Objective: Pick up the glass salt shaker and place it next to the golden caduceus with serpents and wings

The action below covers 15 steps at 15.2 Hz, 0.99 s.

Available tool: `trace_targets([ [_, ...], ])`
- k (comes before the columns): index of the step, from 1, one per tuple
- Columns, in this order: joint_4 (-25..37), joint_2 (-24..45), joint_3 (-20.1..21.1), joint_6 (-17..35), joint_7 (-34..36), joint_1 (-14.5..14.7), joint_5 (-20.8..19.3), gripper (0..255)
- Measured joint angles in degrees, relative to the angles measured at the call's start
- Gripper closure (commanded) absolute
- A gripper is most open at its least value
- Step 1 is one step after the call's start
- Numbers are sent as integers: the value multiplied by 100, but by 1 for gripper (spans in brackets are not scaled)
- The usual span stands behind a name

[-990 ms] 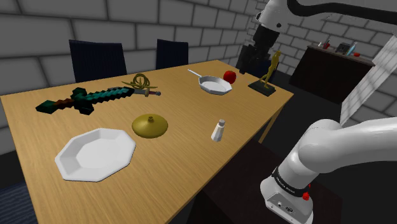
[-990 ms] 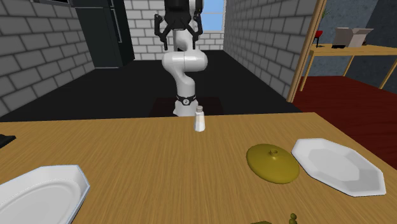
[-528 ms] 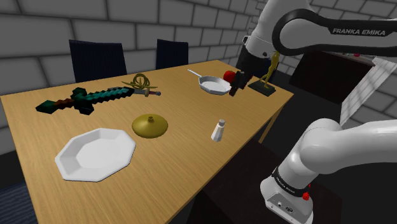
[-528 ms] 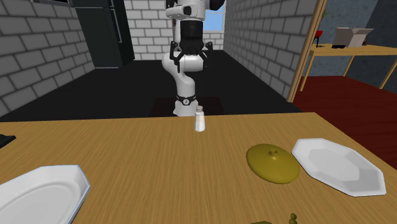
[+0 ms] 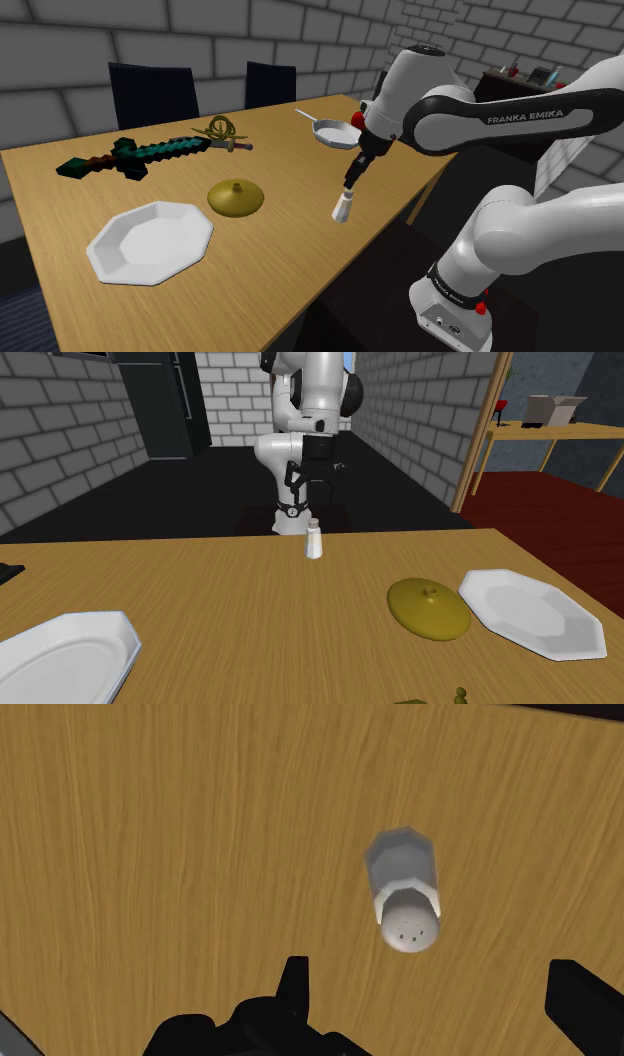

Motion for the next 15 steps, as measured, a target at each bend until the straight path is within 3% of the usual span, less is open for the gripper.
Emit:
trace_targets([
  [8, -516, 516, 146, 1059, 55, -27, -43, 0],
  [15, -573, 599, 156, 1206, 61, -41, -50, 0],
])
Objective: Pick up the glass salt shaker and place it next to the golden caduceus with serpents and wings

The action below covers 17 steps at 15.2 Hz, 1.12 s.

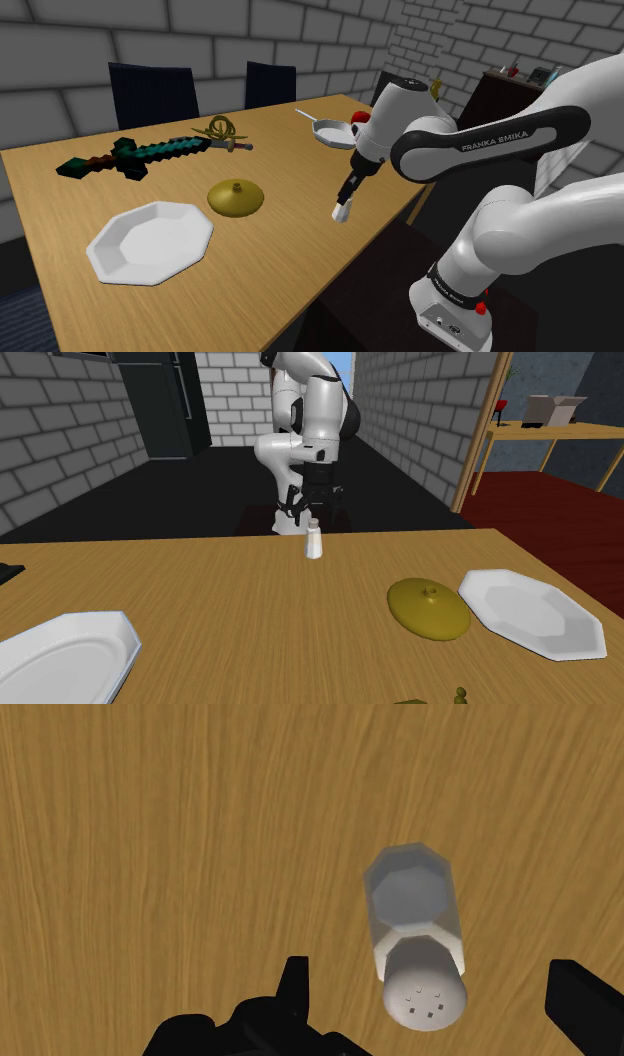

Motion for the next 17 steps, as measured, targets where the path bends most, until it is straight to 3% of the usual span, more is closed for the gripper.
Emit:
trace_targets([
  [1, 0, 0, 0, 0, 0, 0, 0, 255],
  [11, 9, -5, 0, 7, -1, 1, 1, 255],
  [17, 259, -261, -65, -514, -60, 18, 2, 255],
])
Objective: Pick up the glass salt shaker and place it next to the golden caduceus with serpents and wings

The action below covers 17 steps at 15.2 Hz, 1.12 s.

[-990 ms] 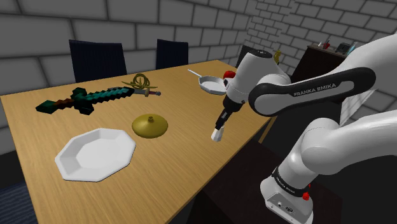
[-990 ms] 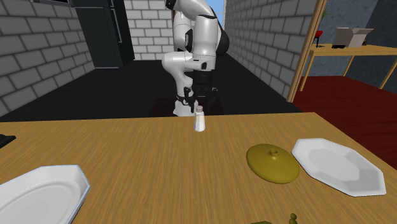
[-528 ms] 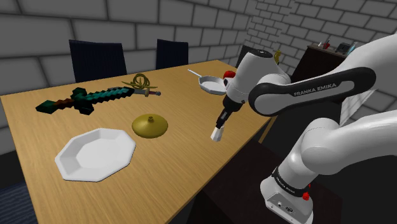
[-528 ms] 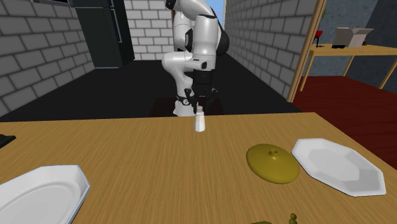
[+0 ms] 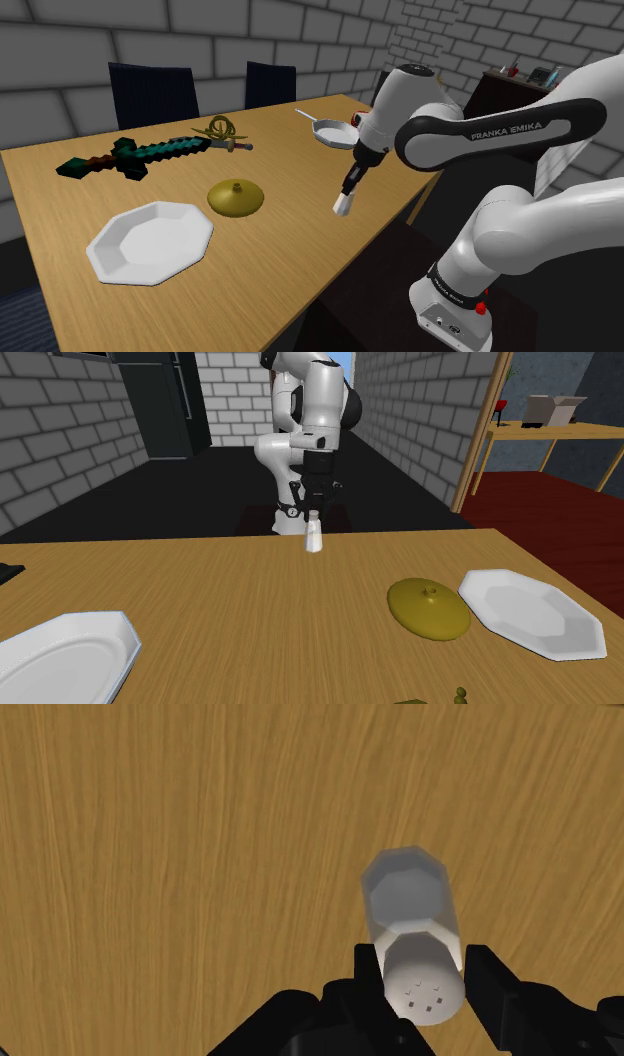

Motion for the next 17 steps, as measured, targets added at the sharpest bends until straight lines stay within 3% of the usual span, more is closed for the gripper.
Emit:
trace_targets([
  [17, 1041, -515, -171, -1550, -151, -4, -44, 255],
])
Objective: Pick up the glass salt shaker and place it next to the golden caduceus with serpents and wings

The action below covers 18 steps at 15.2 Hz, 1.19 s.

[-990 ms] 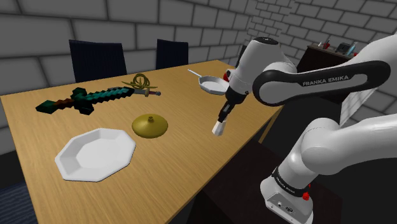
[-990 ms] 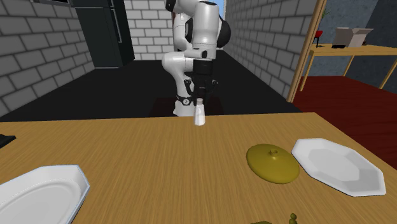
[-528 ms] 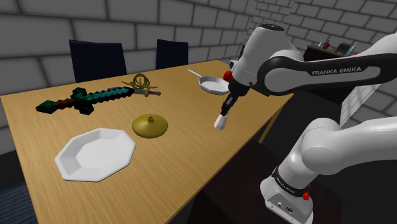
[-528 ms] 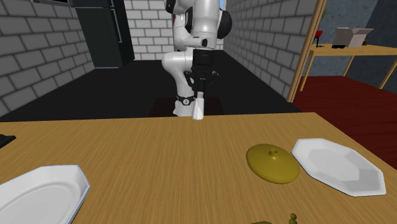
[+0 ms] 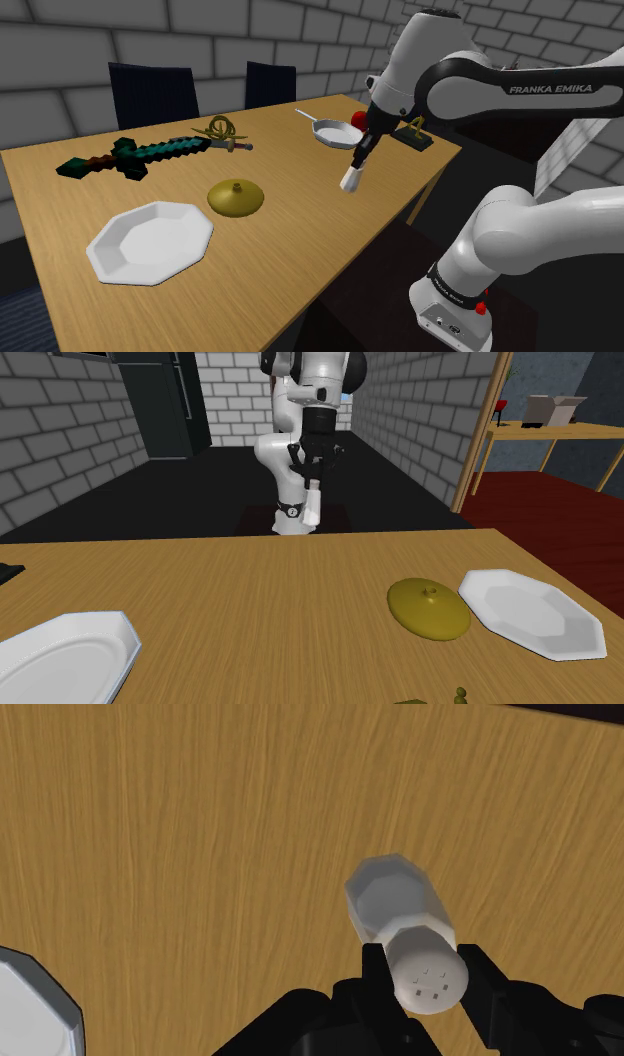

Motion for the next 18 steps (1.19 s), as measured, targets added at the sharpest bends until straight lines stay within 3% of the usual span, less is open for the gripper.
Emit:
trace_targets([
  [12, 889, -17, -84, -902, -83, -40, -50, 255],
  [18, 1741, 1209, -73, -526, -111, -227, -185, 255],
])
